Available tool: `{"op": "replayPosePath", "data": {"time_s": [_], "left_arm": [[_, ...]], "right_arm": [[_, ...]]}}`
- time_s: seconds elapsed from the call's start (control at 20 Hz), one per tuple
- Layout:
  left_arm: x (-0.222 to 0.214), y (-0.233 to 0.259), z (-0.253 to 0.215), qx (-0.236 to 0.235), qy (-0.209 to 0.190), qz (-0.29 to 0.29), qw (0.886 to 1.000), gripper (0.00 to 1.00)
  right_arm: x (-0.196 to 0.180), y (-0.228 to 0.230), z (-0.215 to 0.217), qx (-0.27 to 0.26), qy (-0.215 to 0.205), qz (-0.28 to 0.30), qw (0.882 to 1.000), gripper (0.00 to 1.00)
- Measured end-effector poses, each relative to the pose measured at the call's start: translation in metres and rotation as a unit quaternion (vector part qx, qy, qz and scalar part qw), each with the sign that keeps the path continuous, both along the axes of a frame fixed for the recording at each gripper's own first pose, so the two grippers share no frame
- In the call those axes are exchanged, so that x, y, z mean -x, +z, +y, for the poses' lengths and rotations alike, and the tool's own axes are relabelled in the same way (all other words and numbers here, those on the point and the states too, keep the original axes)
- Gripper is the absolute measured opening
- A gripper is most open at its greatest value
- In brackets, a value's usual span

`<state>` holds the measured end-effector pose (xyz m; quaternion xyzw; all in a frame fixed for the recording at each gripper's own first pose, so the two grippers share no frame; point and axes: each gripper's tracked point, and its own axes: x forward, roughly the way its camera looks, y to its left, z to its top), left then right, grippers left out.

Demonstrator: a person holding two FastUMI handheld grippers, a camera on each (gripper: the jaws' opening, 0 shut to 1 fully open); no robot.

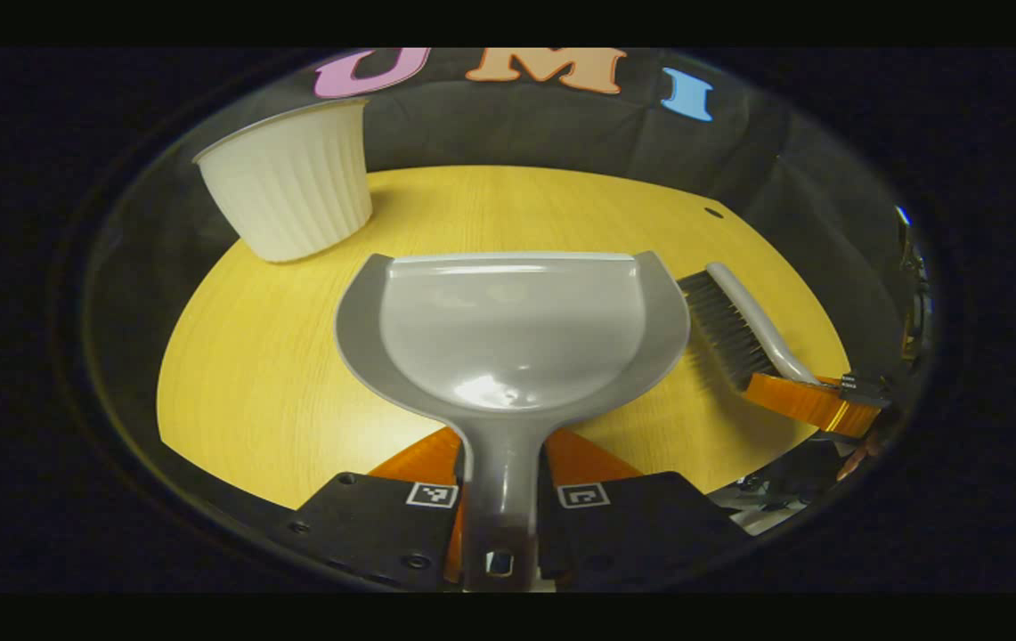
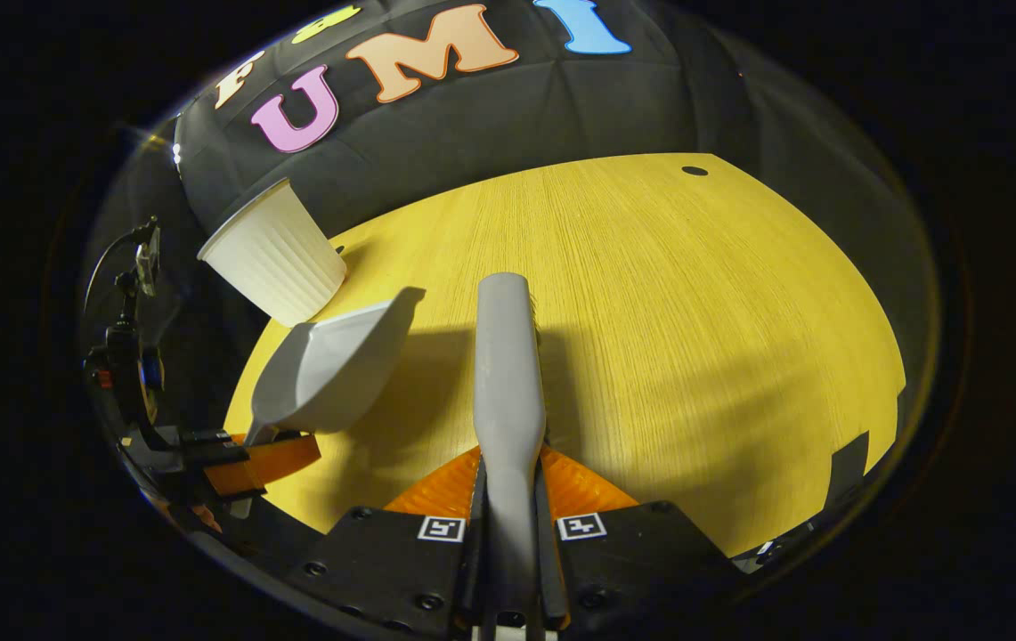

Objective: Pick up the small broom and dustpan from the desktop, sweep the trash into the dustpan with the broom, and then empty the trash into the garbage bin.

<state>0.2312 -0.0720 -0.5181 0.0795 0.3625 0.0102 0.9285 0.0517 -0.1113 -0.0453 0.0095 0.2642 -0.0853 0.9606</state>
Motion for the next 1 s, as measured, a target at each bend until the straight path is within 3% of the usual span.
{"op": "replayPosePath", "data": {"time_s": [0.15, 0.45, 0.7, 0.75, 0.95, 1.0], "left_arm": [[0.0, -0.002, -0.001, -0.022, 0.012, 0.01, 1.0, 0.27], [0.001, -0.004, -0.002, -0.04, 0.017, 0.012, 0.999, 0.27], [0.005, -0.006, -0.002, -0.037, 0.019, 0.01, 0.999, 0.32], [0.007, -0.007, -0.002, -0.039, 0.015, 0.009, 0.999, 0.33], [0.019, -0.002, -0.003, -0.044, 0.005, -0.001, 0.999, 0.64], [0.023, 0.002, -0.005, -0.047, -0.004, -0.008, 0.999, 0.64]], "right_arm": [[-0.002, -0.004, -0.007, 0.019, -0.013, 0.01, 1.0, 0.19], [-0.01, -0.017, -0.005, 0.038, -0.017, 0.031, 0.999, 0.23], [-0.01, -0.027, 0.007, 0.004, 0.003, 0.048, 0.999, 0.22], [-0.008, -0.027, 0.011, -0.001, 0.008, 0.052, 0.999, 0.34], [0.0, -0.024, 0.017, -0.022, 0.015, 0.054, 0.998, 0.68], [0.004, -0.021, 0.019, -0.026, 0.02, 0.054, 0.998, 0.87]]}}
